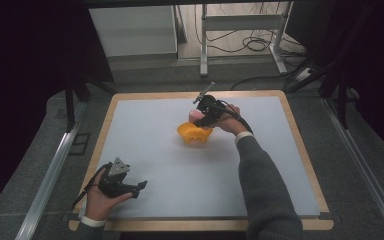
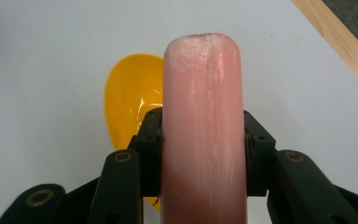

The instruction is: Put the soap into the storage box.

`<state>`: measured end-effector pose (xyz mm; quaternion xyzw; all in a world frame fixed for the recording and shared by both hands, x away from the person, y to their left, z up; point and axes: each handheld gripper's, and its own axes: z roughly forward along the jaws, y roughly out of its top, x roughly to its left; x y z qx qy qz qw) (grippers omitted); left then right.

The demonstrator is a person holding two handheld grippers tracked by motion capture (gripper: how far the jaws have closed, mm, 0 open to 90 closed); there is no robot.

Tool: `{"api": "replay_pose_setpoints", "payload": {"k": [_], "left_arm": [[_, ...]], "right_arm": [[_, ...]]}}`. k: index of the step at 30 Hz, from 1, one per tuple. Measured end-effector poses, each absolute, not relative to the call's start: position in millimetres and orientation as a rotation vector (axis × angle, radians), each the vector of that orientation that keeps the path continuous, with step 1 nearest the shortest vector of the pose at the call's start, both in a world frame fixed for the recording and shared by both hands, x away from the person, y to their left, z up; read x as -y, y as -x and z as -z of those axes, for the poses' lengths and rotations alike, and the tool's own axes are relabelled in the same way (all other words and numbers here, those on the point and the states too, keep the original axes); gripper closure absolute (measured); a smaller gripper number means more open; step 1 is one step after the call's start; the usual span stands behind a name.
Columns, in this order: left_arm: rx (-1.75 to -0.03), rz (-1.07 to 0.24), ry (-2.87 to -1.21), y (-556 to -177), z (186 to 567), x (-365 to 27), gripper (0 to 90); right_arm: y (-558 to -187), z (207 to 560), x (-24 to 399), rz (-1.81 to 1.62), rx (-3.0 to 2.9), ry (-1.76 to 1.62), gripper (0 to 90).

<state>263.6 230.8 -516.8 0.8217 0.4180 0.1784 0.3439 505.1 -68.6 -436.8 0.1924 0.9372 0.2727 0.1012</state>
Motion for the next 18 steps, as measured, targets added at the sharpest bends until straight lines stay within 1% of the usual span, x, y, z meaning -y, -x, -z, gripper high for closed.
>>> {"api": "replay_pose_setpoints", "payload": {"k": [18], "left_arm": [[-1.084,-0.466,-2.132,-263,516,-232,12.7]], "right_arm": [[-506,458,54,-0.719,-2.827,-0.495,58.8]]}}
